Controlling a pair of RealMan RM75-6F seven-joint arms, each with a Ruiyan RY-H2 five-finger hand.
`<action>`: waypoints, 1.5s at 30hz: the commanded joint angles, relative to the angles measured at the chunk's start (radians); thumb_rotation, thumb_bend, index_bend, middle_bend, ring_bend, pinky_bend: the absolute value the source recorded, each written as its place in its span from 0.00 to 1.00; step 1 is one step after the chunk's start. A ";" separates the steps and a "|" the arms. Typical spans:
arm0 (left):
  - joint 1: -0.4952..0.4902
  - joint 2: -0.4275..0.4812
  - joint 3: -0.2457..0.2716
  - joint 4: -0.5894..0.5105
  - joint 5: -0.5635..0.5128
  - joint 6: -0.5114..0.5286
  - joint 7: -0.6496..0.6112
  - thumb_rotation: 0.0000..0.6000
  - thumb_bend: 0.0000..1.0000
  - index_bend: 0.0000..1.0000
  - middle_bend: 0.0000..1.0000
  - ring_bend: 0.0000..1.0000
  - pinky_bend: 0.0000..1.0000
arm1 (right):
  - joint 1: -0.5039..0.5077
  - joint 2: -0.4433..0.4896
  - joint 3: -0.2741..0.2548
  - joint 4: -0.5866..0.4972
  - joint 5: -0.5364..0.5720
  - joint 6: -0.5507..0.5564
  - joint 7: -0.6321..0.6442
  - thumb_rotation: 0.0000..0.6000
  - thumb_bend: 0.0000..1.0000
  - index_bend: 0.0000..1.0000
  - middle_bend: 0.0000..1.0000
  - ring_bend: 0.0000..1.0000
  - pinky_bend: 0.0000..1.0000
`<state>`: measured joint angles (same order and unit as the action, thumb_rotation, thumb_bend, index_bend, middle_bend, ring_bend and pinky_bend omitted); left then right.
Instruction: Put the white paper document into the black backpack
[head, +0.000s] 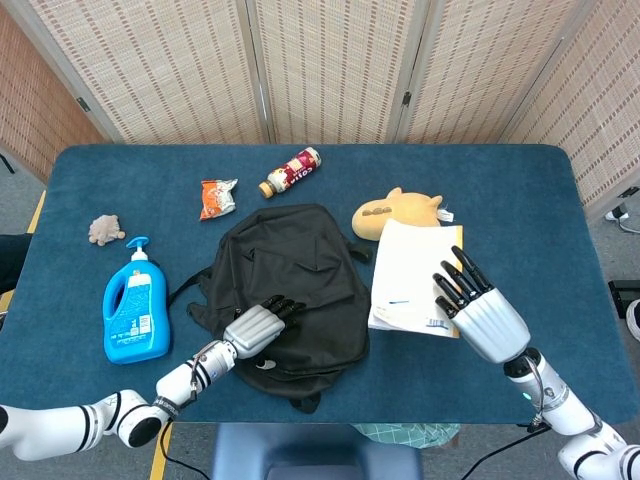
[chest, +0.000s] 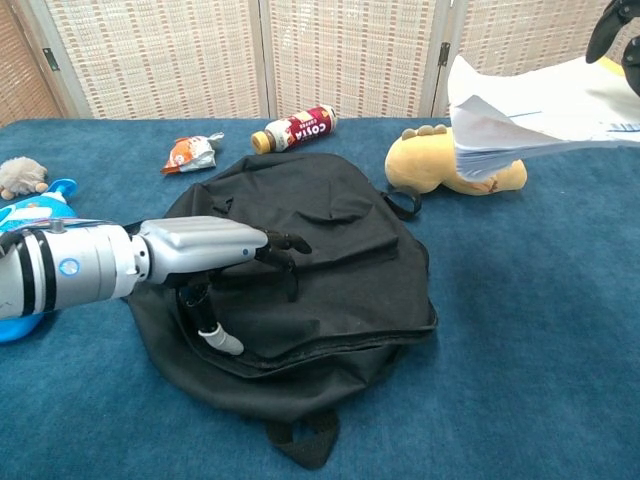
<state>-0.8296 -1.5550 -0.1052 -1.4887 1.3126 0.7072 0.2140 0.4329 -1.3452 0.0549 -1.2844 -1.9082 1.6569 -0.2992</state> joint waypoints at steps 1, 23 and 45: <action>0.008 -0.030 0.002 0.038 0.013 0.035 -0.033 1.00 0.34 0.47 0.15 0.12 0.00 | -0.002 -0.002 0.000 0.005 0.000 0.001 0.004 1.00 0.44 0.77 0.41 0.27 0.11; 0.011 -0.010 -0.112 0.140 0.020 0.131 -0.420 1.00 0.56 0.58 0.27 0.22 0.00 | -0.027 0.004 -0.027 -0.069 -0.142 0.139 0.056 1.00 0.45 0.77 0.41 0.28 0.11; -0.072 0.051 -0.254 0.179 -0.205 0.045 -0.422 1.00 0.57 0.57 0.27 0.21 0.00 | 0.053 -0.138 -0.112 -0.060 -0.251 -0.040 0.204 1.00 0.45 0.77 0.41 0.29 0.14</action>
<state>-0.9012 -1.5060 -0.3595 -1.3075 1.1092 0.7514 -0.2102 0.4729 -1.4668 -0.0586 -1.3604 -2.1653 1.6335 -0.1088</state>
